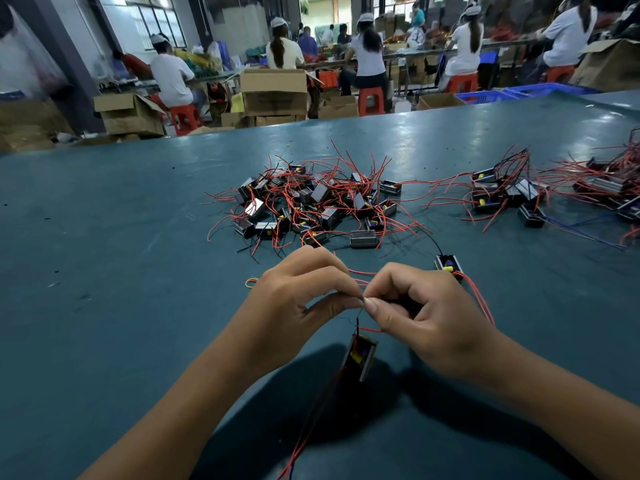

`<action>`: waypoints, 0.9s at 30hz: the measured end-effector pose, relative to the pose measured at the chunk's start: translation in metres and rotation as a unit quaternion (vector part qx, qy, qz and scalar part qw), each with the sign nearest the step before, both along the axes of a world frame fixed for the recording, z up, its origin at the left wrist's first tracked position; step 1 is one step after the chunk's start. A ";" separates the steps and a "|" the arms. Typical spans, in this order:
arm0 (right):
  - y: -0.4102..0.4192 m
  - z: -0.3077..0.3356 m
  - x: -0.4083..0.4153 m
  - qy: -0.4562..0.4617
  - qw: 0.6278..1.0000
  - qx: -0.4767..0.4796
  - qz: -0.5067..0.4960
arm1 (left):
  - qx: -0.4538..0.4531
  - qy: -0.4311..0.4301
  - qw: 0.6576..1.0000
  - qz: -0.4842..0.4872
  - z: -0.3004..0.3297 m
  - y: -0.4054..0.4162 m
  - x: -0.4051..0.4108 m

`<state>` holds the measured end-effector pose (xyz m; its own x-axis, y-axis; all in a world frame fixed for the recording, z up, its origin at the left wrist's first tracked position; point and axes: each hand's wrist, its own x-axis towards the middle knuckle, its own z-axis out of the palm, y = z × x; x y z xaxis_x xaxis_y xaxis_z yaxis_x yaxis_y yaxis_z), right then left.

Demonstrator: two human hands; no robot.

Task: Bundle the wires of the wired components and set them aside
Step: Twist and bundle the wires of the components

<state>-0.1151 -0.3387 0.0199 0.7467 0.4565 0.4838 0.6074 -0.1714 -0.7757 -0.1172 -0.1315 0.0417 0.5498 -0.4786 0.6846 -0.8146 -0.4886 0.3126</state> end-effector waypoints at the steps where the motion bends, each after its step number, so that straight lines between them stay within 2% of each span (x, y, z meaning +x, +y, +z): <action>1: 0.000 0.000 0.000 -0.003 1.000 0.003 0.001 | 0.006 -0.001 1.000 0.003 0.001 -0.001 -0.001; 4: -0.001 -0.001 -0.002 -0.016 1.000 0.005 -0.003 | 0.001 0.047 0.999 0.001 0.000 -0.004 -0.003; 7: 0.000 0.001 -0.002 -0.054 0.998 -0.023 -0.030 | -0.037 0.182 0.983 -0.005 -0.002 -0.004 -0.006; 10: 0.001 0.003 -0.002 -0.100 0.991 -0.060 -0.060 | -0.076 0.321 0.944 -0.024 -0.002 -0.007 -0.009; 13: 0.002 0.005 -0.004 -0.125 0.987 -0.079 -0.068 | -0.131 0.402 0.905 -0.042 -0.002 -0.009 -0.009; 16: 0.001 0.006 -0.005 -0.143 0.983 -0.089 -0.076 | -0.218 0.494 0.839 -0.069 -0.003 -0.012 -0.010; 17: 0.001 0.006 -0.004 -0.136 0.984 -0.083 -0.079 | -0.233 0.506 0.827 -0.072 -0.004 -0.013 -0.010; 18: 0.001 0.005 -0.004 -0.124 0.986 -0.072 -0.082 | -0.237 0.502 0.829 -0.066 -0.005 -0.014 -0.010; 23: 0.002 0.001 -0.003 -0.076 0.991 -0.027 -0.106 | -0.195 0.413 0.889 -0.025 -0.005 -0.009 -0.006; 27: 0.004 0.001 -0.003 -0.061 0.989 -0.006 -0.133 | -0.193 0.407 0.893 -0.016 -0.008 -0.008 -0.004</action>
<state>-0.1176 -0.3351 0.0207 0.7769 0.2577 0.5744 0.6293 -0.3460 -0.6959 -0.1217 -0.1391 0.0337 0.9305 -0.3175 0.1825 -0.2530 -0.1971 0.9472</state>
